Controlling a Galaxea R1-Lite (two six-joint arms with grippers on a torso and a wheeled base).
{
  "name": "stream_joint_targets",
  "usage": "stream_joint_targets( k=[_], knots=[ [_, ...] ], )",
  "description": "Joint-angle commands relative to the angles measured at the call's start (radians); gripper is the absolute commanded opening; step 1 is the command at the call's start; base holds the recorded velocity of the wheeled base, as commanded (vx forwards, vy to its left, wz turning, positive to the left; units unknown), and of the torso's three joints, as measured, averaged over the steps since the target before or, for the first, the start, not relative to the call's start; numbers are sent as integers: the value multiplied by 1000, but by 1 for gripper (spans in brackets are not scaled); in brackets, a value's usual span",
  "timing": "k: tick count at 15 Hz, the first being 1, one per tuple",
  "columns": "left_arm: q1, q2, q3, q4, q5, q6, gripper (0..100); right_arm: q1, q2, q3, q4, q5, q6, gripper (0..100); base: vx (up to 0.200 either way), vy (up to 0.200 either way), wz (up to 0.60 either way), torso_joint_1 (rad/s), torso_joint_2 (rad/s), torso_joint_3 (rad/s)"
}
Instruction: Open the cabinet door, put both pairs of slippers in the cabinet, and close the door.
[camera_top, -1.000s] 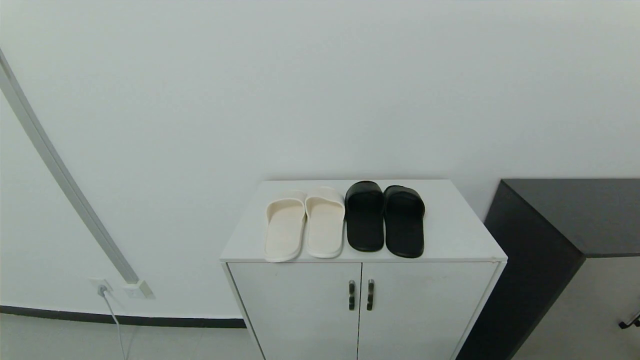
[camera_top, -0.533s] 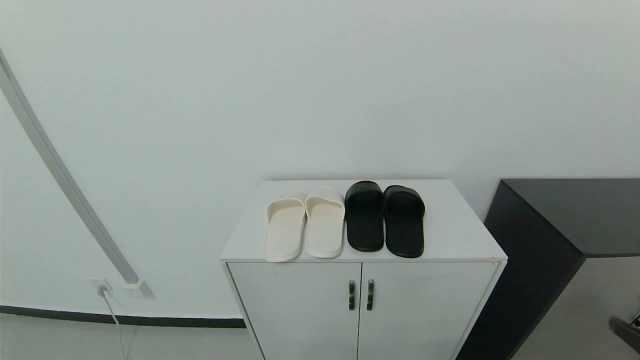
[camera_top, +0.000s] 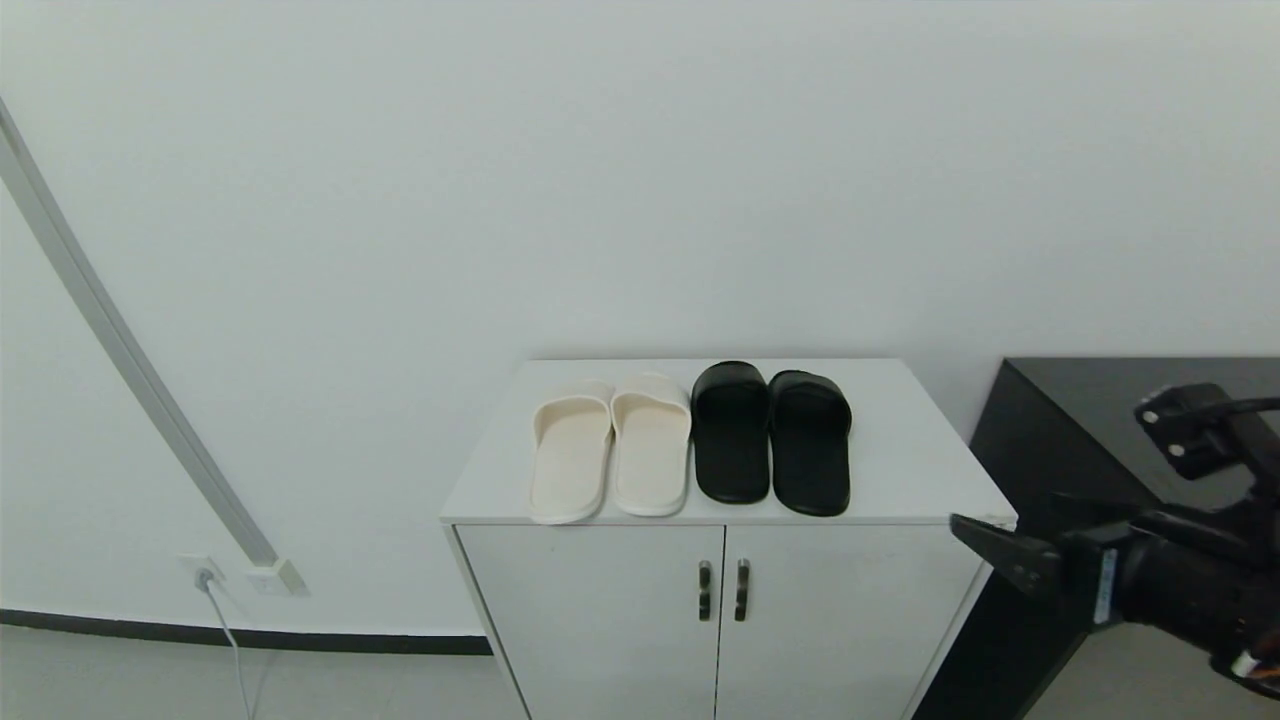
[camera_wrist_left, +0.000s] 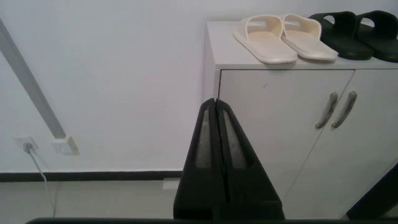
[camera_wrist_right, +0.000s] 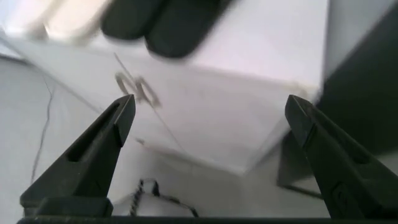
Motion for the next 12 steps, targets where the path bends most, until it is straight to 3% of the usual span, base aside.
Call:
stream_joint_targets(
  k=[1,5,12],
  knots=[
    [0,1,0,0,0,0,0,115,232,-164,-16,-114,47,100,0,0,0,0,0,0],
    [0,1,0,0,0,0,0,208,476,-393,-15,-281,75,100,0,0,0,0,0,0],
    [0,1,0,1,-2,0,0,161,827,-766,-13,-421,79,100,0,0,0,0,0,0]
  ],
)
